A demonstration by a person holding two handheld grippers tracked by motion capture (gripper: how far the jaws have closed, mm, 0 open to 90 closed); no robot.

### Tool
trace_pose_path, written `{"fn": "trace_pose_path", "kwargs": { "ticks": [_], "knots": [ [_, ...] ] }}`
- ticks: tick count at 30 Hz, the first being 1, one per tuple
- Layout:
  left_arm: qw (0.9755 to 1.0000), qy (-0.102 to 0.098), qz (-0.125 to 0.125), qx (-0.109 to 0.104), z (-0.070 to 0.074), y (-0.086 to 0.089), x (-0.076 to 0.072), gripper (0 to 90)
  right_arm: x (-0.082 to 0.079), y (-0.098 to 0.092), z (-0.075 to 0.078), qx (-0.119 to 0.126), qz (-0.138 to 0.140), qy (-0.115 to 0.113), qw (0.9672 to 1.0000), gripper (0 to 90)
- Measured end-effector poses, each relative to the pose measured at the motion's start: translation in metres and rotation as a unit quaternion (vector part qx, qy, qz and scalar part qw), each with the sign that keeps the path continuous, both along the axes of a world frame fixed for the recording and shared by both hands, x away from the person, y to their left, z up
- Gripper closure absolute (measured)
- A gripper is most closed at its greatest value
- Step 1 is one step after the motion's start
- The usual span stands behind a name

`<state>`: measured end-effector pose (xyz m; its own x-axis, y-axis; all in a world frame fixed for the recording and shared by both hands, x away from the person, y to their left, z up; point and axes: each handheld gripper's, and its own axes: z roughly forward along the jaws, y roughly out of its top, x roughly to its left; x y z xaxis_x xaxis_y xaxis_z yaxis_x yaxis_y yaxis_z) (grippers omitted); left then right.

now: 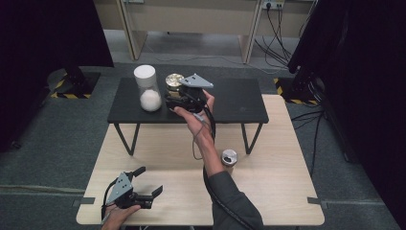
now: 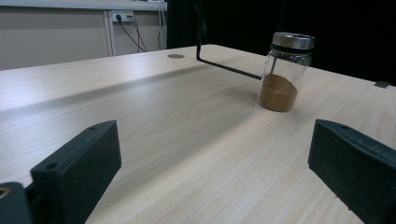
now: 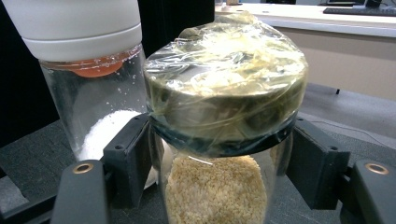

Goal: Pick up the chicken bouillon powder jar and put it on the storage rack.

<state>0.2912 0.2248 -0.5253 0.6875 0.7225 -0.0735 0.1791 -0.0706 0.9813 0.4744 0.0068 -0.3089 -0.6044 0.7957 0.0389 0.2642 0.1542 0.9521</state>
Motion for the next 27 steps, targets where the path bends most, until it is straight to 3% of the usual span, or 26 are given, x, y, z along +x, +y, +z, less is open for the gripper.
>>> {"fn": "trace_pose_path", "kwargs": {
  "ticks": [10, 14, 22, 27],
  "knots": [
    [1.0000, 0.000, 0.000, 0.000, 0.000, 0.000, 0.000, 2.0, -0.002, 0.000, -0.002, -0.003, 0.002, -0.009, 0.9999, 29.5],
    [1.0000, 0.000, 0.000, 0.000, 0.000, 0.000, 0.000, 2.0, -0.004, -0.002, -0.003, 0.006, 0.003, 0.008, 0.9999, 16.9],
    [1.0000, 0.001, 0.000, 0.000, 0.000, -0.001, 0.000, 2.0, -0.009, -0.012, -0.001, 0.033, 0.005, 0.014, 0.9994, 8.6],
    [1.0000, 0.001, 0.000, 0.000, -0.001, -0.001, 0.000, 2.0, -0.014, -0.015, -0.001, 0.037, 0.008, 0.011, 0.9992, 4.0]
  ]
}}
